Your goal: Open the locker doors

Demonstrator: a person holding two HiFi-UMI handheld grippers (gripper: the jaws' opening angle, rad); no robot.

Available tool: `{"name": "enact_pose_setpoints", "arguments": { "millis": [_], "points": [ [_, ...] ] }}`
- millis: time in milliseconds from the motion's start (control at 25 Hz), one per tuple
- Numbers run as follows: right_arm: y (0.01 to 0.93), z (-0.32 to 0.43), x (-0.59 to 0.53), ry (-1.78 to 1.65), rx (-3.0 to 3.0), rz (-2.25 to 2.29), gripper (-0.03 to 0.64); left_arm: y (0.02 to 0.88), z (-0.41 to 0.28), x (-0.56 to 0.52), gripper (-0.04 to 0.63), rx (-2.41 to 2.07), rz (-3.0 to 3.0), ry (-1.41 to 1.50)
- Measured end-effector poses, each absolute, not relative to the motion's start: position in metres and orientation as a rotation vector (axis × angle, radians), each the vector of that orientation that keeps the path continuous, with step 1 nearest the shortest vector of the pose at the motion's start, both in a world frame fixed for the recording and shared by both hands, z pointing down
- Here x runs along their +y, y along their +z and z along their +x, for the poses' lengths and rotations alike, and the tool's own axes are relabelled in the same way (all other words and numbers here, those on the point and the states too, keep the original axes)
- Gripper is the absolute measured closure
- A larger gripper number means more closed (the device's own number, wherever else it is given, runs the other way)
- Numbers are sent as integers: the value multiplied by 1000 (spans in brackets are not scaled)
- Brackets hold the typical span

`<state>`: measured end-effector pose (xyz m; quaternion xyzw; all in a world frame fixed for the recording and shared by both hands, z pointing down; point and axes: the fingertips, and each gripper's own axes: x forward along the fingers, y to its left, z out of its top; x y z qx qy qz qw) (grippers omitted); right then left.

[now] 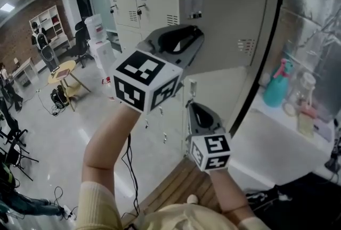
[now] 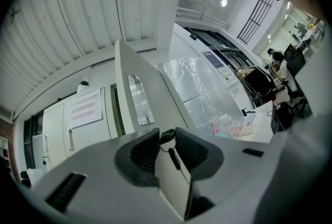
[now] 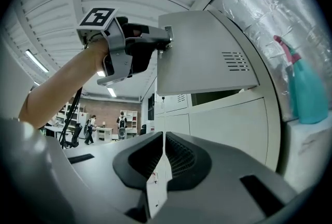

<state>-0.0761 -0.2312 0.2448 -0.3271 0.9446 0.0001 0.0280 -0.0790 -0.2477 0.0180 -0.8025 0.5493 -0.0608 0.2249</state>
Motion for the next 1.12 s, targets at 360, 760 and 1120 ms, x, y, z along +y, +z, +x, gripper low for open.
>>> {"name": "enact_pose_setpoints", "arguments": {
  "millis": [360, 760, 1120],
  "points": [
    [238, -52, -192, -2, 2883, -1073, 623, 13, -42, -201, 519, 1418, -2290, -100],
    [238, -30, -169, -6, 2864, -1113, 623, 10, -26, -158, 525, 1350, -2356, -8],
    [244, -36, -154, -28, 2866, -1144, 623, 42, -62, -141, 523, 1423, -2412, -14]
  ]
}}
